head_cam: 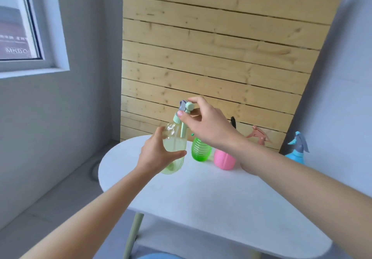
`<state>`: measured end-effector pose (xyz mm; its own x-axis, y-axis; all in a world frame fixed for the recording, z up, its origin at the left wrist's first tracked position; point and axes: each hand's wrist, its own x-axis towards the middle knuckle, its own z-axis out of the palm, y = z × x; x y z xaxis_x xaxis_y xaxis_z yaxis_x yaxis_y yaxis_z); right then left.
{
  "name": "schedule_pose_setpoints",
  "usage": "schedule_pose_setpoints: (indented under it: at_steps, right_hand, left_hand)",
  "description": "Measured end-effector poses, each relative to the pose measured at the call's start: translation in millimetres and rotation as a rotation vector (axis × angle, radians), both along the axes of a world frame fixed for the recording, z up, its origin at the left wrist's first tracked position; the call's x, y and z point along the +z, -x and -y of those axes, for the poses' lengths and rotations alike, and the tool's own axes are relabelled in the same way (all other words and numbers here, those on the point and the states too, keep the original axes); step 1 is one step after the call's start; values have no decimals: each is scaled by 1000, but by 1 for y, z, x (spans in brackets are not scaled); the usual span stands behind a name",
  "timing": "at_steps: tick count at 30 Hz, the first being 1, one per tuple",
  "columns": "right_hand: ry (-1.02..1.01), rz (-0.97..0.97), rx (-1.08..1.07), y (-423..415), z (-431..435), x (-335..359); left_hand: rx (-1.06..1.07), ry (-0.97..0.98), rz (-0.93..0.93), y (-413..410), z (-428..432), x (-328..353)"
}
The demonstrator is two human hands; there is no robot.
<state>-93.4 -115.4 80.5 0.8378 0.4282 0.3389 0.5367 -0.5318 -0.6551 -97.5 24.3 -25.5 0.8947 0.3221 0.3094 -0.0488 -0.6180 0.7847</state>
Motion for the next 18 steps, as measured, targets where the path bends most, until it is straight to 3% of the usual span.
schedule_pose_setpoints:
  at_steps: [11,18]
  right_hand:
    - [-185,-84,-70,146,63,45]
    - [-113,-13,-81,187,89,36]
  left_hand:
    - [-80,-100,162,145,52,27]
    - [-163,-106,210,197,61,22]
